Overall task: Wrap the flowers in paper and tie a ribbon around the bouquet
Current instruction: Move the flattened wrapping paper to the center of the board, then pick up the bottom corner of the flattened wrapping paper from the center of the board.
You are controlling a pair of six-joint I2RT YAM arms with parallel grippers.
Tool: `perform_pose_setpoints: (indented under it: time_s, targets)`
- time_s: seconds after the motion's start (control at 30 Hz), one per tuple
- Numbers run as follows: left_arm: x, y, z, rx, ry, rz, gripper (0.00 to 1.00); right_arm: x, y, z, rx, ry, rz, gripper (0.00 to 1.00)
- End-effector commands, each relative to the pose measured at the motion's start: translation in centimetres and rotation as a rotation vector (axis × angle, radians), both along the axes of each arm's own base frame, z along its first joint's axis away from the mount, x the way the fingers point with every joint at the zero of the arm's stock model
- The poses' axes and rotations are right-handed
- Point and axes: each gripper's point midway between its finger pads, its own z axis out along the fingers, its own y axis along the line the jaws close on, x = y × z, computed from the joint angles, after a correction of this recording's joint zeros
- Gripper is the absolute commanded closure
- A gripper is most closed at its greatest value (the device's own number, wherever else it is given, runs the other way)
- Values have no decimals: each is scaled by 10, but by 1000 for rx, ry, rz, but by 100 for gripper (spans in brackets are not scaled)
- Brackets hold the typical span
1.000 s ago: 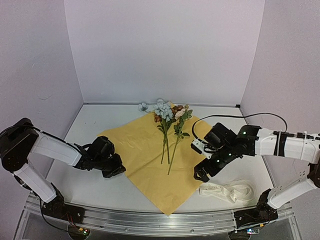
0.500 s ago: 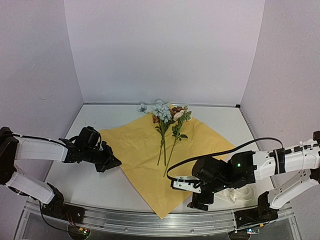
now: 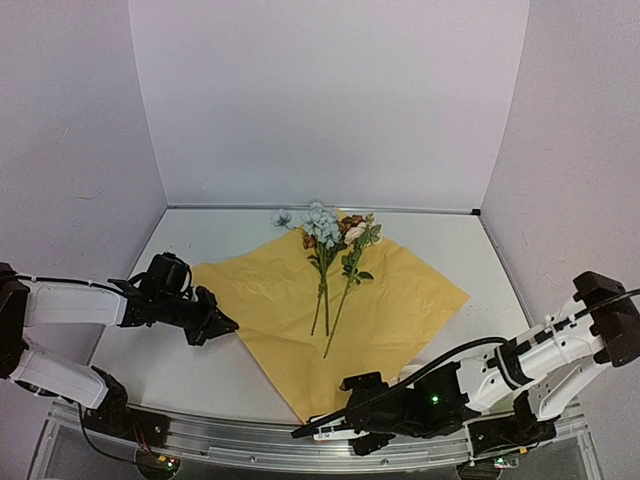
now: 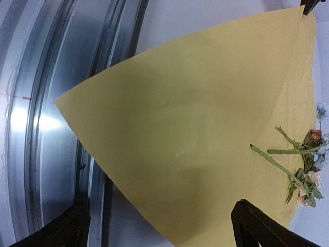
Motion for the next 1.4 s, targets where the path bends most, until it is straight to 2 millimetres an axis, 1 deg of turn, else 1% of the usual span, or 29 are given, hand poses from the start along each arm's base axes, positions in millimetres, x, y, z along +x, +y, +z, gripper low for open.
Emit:
perform_pose_setpoints:
  time_s: [0.0, 0.17, 0.27, 0.33, 0.4, 0.43, 0.47, 0.6, 0.67, 0.83, 0.87, 0.97, 1.0, 1.07, 1.13, 1.2, 1.3, 1.37]
  targets:
    - [-6, 2, 5, -27, 10, -3, 100, 14, 29, 18, 97, -147, -30, 2]
    - [-8, 3, 4, -37, 23, 0, 100, 13, 37, 15, 95, -178, -32, 2]
    - [-10, 4, 3, -44, 32, 3, 100, 17, 44, 16, 111, -219, -39, 4]
    - [-12, 6, 1, -41, 36, 7, 100, 18, 46, 17, 122, -238, -43, 7]
    - [-13, 9, -1, -31, 37, 6, 100, 17, 48, 20, 131, -242, -44, 13]
    - [-13, 11, -2, -24, 36, 6, 100, 17, 48, 21, 134, -241, -44, 17]
    - [-13, 14, -4, -12, 35, 6, 100, 16, 48, 22, 138, -239, -43, 23]
    - [-16, 20, -11, 25, 33, -2, 100, 14, 46, 26, 128, -221, -47, 61]
    - [-18, 23, -13, 38, 29, 0, 100, 13, 44, 28, 114, -210, -50, 78]
    - [-24, 28, -19, 64, 34, -2, 100, 10, 44, 34, 96, -189, -49, 98]
    - [-24, 29, -20, 69, 32, -3, 100, 9, 44, 35, 91, -182, -48, 100]
    - [-24, 34, -19, 98, 18, -7, 100, 5, 44, 41, 87, -150, -47, 100]
    - [-24, 35, -18, 113, 10, -13, 97, 3, 42, 43, 82, -129, -46, 100]
    - [-23, 40, -15, 148, -13, -14, 89, -3, 41, 50, 83, -80, -49, 100]
    - [-22, 45, -9, 174, -38, -13, 75, -10, 40, 61, 102, -10, -64, 100]
    - [-21, 49, -6, 204, -58, -12, 64, -17, 35, 71, 90, 93, -84, 100]
    - [-22, 58, -3, 266, -83, -26, 54, -15, 29, 81, 59, 166, -123, 100]
    - [-18, 63, 4, 299, -114, -20, 49, -1, 26, 86, 68, 212, -188, 100]
